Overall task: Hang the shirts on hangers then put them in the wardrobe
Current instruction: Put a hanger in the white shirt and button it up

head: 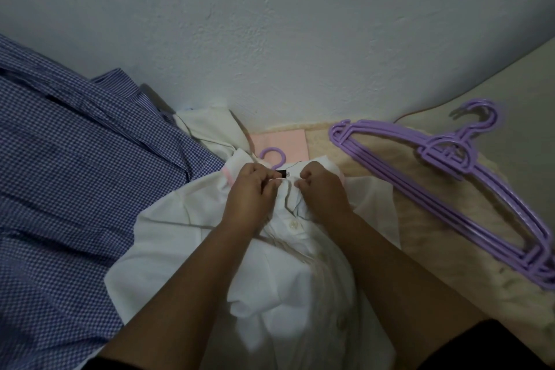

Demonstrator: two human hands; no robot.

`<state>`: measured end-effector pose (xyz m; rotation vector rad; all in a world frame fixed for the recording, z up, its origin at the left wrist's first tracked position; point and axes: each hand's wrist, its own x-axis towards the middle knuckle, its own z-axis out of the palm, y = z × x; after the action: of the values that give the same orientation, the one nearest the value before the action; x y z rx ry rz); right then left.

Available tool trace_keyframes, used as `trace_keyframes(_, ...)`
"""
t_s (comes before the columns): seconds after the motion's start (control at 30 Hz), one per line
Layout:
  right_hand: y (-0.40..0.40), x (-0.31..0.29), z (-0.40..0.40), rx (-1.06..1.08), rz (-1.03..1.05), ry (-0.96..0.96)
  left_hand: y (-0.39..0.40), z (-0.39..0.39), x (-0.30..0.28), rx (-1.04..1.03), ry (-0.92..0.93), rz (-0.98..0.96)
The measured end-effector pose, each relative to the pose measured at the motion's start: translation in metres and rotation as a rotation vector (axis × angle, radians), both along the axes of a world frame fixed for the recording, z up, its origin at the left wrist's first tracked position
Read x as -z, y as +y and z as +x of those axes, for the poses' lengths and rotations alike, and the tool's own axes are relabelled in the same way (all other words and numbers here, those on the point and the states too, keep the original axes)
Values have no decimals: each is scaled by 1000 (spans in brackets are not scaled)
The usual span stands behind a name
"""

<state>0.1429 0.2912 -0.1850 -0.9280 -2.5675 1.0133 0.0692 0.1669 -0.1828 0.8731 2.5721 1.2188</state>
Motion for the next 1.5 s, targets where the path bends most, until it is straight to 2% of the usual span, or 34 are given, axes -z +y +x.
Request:
trace_keyframes(0.17,2,2,-5,-55,56,-161,-3,-4,7,-34,-35,5)
trace_keyframes(0.37,1,5,-11,102,13,-234,-3,-6,10,-27,-57,18)
trace_keyframes(0.53,-1,16,-19,151,-72,-297,-3,-7,13,-29,-91,52)
trace_keyframes(0.63,3,16,-17,140,-129,-211,-4,-8,15,-29,-107,67)
trace_keyframes(0.73,7,12,-11,121,-281,-14,-5,-9,15,-35,-126,93)
trace_keyframes(0.87,7,-3,-4,98,-425,90,-5,-6,9,-28,-147,157)
trace_keyframes(1.0,-3,-17,2,127,-714,235,-8,0,3,-34,-130,211)
trace_keyframes(1.17,-10,-28,4,94,-764,306,-11,4,-4,-23,-107,278)
trace_keyframes(1.33,-15,-31,4,68,-728,288,-12,7,-9,5,-75,312)
trace_keyframes(1.43,-18,-34,4,54,-643,290,-10,10,-11,31,-28,292)
trace_keyframes(1.5,-18,-37,6,52,-694,296,-9,9,-11,39,-1,268)
